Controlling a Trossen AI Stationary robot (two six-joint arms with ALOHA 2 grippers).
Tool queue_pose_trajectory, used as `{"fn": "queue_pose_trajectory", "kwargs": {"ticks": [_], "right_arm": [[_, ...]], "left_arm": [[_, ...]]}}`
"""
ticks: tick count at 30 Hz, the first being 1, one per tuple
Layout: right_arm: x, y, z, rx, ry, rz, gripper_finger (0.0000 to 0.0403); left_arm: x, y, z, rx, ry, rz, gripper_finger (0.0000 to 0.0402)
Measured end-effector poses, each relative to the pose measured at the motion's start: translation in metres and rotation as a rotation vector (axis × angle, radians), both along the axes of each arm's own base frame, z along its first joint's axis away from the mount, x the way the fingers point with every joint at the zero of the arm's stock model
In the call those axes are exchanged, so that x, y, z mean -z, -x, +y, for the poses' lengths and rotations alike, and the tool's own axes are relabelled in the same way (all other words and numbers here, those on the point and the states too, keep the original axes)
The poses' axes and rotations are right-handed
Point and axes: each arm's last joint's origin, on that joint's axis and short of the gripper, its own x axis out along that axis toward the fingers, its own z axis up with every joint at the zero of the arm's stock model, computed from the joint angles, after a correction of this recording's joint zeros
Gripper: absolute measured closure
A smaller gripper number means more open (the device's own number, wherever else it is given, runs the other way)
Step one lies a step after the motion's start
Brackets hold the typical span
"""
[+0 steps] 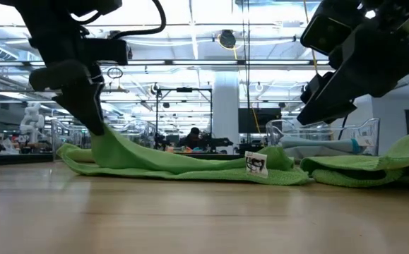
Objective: Fold microfiber towels
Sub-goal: Fold the left green microfiber cloth
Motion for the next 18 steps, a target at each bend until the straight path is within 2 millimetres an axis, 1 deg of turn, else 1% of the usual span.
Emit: {"fn": "queue_pose_trajectory", "kwargs": {"ticks": [5,9,12,15,18], "right_arm": [[0.000,0.000,-0.001,0.006,0.010,-0.008,0.0231],[0.000,-0.001,-0.003,0.074,0.036,-0.022,0.0235],[-0.001,-0.002,-0.005,0.146,0.058,-0.045,0.0240],[-0.003,-0.004,-0.006,0.154,0.047,-0.059,0.0251],[-0.001,-0.006,-0.005,0.155,0.039,-0.072,0.0272]], "left_arm": [[-0.001,-0.002,-0.005,0.011,0.057,-0.029,0.0249],[-0.002,-0.001,-0.010,0.042,0.080,-0.028,0.0228],[-0.010,-0.002,-0.014,0.074,0.110,-0.053,0.0226],[-0.022,0.000,-0.018,0.097,0.121,-0.091,0.0234],[-0.031,0.003,-0.019,0.114,0.106,-0.133,0.0246]]}}
